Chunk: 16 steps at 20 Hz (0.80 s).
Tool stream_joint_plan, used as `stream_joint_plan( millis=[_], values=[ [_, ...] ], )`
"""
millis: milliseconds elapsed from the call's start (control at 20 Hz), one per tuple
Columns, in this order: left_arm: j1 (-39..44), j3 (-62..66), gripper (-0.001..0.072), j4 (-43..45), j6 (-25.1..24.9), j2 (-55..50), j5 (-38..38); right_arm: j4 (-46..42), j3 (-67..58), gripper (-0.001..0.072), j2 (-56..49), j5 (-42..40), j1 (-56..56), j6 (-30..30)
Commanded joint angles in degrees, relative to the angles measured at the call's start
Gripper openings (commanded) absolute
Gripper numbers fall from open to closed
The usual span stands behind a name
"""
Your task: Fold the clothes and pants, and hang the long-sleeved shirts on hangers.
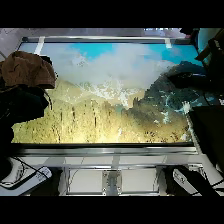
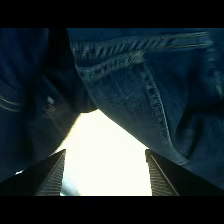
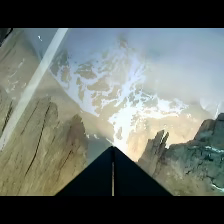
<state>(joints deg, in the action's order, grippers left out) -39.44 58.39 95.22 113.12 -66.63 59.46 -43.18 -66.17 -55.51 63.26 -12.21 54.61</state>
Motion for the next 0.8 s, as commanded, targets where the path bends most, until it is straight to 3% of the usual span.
stream_joint_plan(
  millis=[0,200,300,400,500,750],
  values=[
    [-9.2,1.0,0.0543,-21.6,-11.1,-5.1,-3.3,5.4,0.0,0.004,0.0,-2.4,0.0,0.2],
    [-8.9,1.0,0.0543,-23.4,-11.2,-8.3,-5.1,9.0,0.0,0.004,0.0,-2.9,0.0,0.5],
    [-8.8,1.0,0.0553,-26.2,-12.4,-10.9,-5.7,10.0,0.0,0.004,0.0,-0.4,0.1,5.2],
    [-8.7,1.0,0.0661,-29.3,-14.6,-12.6,-7.7,10.3,0.0,0.004,0.0,1.6,0.1,8.7],
    [-8.4,1.0,0.0658,-30.9,-14.6,-13.6,-10.5,10.6,0.0,0.004,0.0,1.7,0.1,12.3],
    [-7.2,1.0,0.0631,-31.0,-14.6,-15.9,-12.0,10.6,0.0,0.0041,0.0,1.7,0.1,12.8]
  ],
)
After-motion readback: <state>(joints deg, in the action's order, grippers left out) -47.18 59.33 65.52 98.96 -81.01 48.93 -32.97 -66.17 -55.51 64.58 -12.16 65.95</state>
